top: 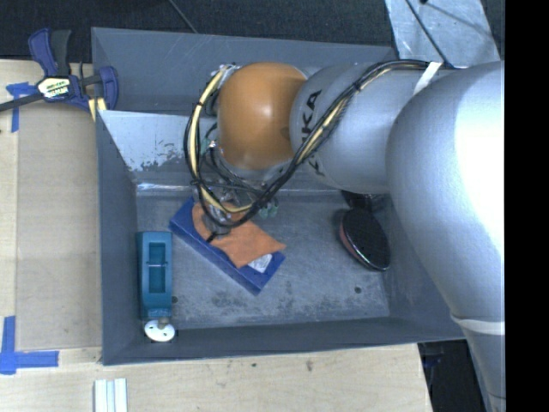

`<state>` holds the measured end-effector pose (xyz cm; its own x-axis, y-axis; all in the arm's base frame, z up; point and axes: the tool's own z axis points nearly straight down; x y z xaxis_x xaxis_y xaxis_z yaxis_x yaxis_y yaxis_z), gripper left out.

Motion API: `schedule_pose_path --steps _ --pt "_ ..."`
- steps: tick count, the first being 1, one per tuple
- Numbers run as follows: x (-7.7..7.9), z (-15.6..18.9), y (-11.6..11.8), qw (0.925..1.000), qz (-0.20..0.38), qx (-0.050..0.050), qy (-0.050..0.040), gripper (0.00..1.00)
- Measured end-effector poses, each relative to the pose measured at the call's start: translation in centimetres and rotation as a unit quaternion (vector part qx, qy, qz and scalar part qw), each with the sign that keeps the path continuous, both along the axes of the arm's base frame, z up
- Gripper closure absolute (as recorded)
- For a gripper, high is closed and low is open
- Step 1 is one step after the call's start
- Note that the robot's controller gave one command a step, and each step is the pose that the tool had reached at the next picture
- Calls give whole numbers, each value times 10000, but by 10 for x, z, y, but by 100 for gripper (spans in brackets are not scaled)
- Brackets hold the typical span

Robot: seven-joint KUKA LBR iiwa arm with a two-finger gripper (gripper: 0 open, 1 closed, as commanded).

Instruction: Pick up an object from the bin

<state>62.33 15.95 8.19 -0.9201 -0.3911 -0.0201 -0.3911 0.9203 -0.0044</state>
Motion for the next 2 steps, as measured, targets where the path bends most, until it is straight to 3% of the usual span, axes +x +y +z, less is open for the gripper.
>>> schedule_pose_path --steps 1,2 --pt "0 0 0 10000 0 0 0 100" --pt "-2 188 11 10000 -11 -2 39 100"
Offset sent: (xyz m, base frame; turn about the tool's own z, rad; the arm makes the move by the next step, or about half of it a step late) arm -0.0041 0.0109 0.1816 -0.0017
